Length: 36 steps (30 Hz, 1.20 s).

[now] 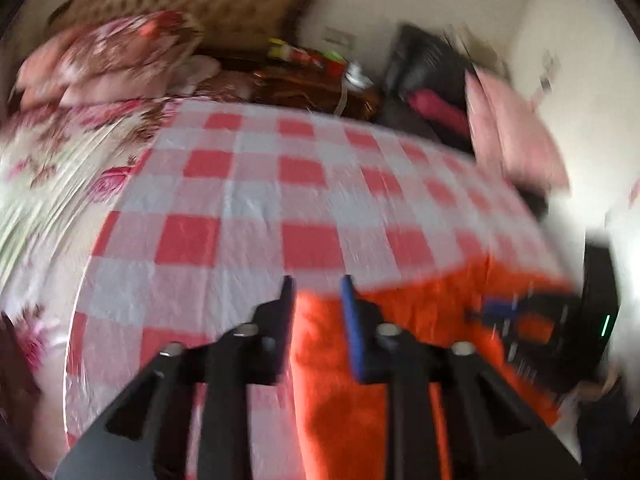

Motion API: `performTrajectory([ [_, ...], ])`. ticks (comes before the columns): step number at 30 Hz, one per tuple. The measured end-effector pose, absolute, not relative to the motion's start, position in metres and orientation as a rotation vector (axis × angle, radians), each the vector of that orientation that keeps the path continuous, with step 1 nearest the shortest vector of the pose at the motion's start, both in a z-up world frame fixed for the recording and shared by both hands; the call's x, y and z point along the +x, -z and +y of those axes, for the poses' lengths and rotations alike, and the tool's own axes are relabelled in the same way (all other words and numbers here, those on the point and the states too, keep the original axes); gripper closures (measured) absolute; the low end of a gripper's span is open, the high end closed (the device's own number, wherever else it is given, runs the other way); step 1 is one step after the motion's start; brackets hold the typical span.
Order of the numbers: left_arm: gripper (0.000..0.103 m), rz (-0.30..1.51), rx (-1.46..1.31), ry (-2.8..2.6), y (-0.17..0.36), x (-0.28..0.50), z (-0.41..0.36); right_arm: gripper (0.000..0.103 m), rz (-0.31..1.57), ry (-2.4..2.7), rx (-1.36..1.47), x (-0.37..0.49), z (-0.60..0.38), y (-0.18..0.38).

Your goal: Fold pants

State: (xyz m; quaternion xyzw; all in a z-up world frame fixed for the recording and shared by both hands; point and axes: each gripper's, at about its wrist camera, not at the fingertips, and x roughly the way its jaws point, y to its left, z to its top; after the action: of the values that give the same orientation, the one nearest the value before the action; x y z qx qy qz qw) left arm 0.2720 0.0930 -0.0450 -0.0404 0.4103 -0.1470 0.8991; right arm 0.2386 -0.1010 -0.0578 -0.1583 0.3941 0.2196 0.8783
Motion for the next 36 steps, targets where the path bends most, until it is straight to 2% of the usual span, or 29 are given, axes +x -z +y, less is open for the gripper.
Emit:
performTrajectory([
  [2, 0.089, 0.873, -0.009, 0.324, 0.053, 0.256, 0.091, 0.09, 0.819, -0.453, -0.334, 0.238, -0.1, 0.058],
  [7, 0.088, 0.933, -0.01, 0.263, 0.086, 0.269, 0.106, 0.09, 0.813, -0.439, -0.337, 0.236, -0.099, 0.058],
  [8, 0.078, 0.917, -0.011, 0.248, 0.086, 0.269, 0.108, 0.09, 0.811, -0.434, -0.34, 0.236, -0.099, 0.058],
  [11, 0.058, 0.886, -0.038, 0.208, 0.081, 0.264, 0.12, 0.09, 0.809, -0.416, -0.345, 0.236, -0.099, 0.059],
  [15, 0.053, 0.814, -0.085, 0.172, 0.064, 0.226, 0.14, 0.086, 0.796, -0.398, -0.367, 0.234, -0.096, 0.06],
  [22, 0.051, 0.76, -0.24, 0.188, 0.066, 0.126, 0.17, 0.077, 0.771, -0.353, -0.389, 0.231, -0.094, 0.061],
  [29, 0.051, 0.782, -0.346, 0.245, 0.086, 0.085, 0.163, 0.071, 0.754, -0.303, -0.42, 0.229, -0.089, 0.063],
  [32, 0.049, 0.766, -0.369, 0.245, 0.089, 0.084, 0.159, 0.063, 0.74, -0.219, -0.418, 0.229, -0.092, 0.054],
  [34, 0.049, 0.773, -0.372, 0.255, 0.09, 0.086, 0.155, 0.05, 0.71, -0.147, -0.372, 0.225, -0.096, 0.035],
  [36, 0.057, 0.786, -0.381, 0.276, 0.09, 0.088, 0.149, 0.044, 0.698, -0.173, -0.299, 0.219, -0.094, 0.007],
])
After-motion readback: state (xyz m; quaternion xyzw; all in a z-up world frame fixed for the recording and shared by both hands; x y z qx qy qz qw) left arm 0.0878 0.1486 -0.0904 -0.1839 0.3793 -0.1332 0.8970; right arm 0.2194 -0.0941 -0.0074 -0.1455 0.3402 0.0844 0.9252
